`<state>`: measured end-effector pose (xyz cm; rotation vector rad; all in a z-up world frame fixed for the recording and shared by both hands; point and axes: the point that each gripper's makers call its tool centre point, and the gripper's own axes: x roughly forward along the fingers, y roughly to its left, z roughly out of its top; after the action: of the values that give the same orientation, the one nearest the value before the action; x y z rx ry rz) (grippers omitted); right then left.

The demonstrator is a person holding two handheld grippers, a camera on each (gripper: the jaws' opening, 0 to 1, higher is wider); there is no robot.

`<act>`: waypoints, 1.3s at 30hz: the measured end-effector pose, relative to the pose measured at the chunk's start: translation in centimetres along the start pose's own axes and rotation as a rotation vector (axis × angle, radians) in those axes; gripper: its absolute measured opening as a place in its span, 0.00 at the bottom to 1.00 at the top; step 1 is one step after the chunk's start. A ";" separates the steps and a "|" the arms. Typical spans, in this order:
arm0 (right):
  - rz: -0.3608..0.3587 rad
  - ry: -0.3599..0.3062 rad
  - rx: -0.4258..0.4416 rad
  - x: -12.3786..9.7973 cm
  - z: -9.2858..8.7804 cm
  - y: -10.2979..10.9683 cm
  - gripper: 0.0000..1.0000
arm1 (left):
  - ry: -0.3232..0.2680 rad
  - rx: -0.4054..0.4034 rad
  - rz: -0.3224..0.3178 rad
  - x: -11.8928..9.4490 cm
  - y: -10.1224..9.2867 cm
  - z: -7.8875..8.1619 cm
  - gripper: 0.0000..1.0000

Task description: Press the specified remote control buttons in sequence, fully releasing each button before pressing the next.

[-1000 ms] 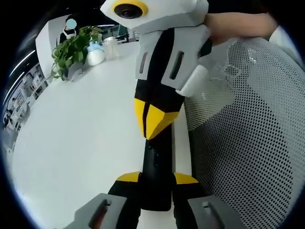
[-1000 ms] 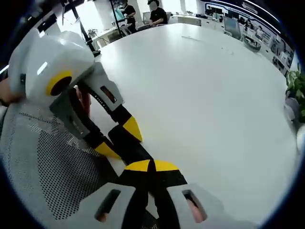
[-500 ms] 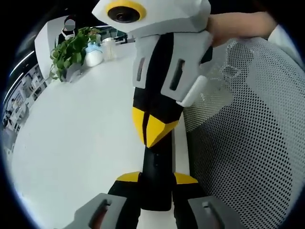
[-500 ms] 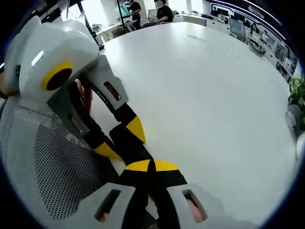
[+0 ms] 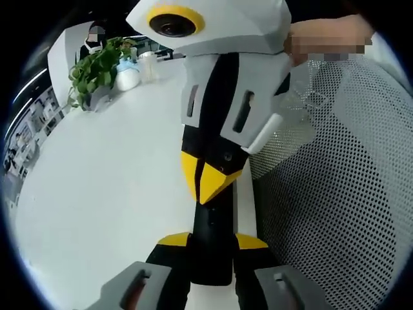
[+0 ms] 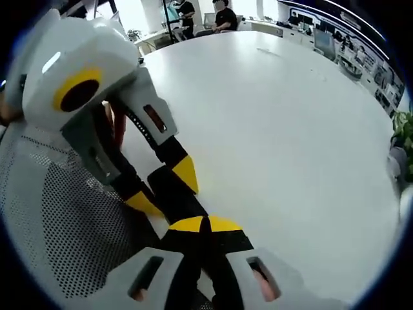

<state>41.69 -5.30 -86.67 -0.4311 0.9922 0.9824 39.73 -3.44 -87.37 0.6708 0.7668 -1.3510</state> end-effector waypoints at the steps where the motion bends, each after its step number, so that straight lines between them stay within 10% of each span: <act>1: 0.000 -0.002 0.002 0.0 0.0 0.0 0.00 | 0.000 0.000 0.000 0.0 0.0 0.0 0.25; 39: -0.023 -0.015 0.060 0.3 0.0 -0.6 0.00 | -0.004 0.006 -0.003 0.1 0.1 0.0 0.24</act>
<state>42.24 -5.42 -86.94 -0.3842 0.9989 0.9322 39.82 -3.51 -87.41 0.6724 0.7612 -1.3572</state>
